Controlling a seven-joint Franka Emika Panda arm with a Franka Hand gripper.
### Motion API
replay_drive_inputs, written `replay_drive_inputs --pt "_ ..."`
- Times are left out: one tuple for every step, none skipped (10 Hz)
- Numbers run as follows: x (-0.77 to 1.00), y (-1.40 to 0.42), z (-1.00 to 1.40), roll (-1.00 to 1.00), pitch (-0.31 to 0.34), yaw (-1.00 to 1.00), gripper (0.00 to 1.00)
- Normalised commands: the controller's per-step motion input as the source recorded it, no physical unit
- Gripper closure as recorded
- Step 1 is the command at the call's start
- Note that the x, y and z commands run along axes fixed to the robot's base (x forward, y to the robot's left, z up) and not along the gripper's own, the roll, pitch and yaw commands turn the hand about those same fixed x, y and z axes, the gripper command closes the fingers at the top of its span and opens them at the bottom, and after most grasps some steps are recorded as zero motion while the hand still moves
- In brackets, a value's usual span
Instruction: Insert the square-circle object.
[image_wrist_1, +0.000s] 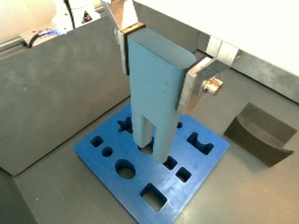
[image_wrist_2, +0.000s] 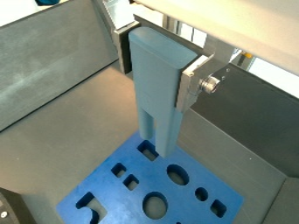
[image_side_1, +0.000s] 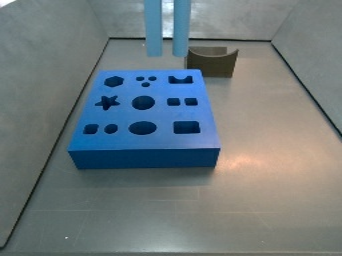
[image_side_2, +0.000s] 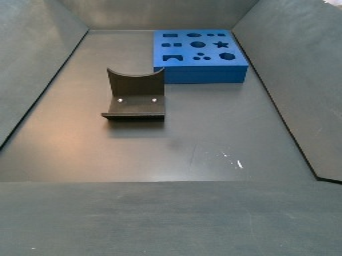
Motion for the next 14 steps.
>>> replay_drive_inputs --pt "0.0 0.0 -0.03 0.0 0.0 0.0 1.0" --pt "-0.01 0.0 -0.08 0.0 0.0 0.0 1.0" --pt "0.0 0.0 -0.12 0.0 0.0 0.01 1.0" --pt "-0.12 0.0 -0.14 0.0 -0.01 0.04 1.0" --pt "-0.25 0.0 -0.35 0.0 -0.054 0.15 1.0" --pt "-0.41 0.0 -0.63 0.0 -0.05 0.36 1.0" --pt "-0.64 0.0 -0.71 0.0 -0.063 0.39 1.0" --pt "-0.74 -0.02 -0.79 -0.03 -0.064 0.45 1.0" --pt "-0.63 -0.17 -0.75 -0.02 -0.027 0.44 1.0" --pt "-0.57 -0.23 -0.56 -0.09 0.0 0.38 1.0" --pt "-0.62 -0.22 -0.41 -0.05 -0.059 0.33 1.0" --pt "-0.35 -0.13 -0.25 -0.09 -0.03 0.27 1.0" --pt "-0.03 0.0 -0.01 0.0 0.0 0.0 1.0" --pt "0.0 0.0 -0.01 0.0 0.0 -0.01 1.0"
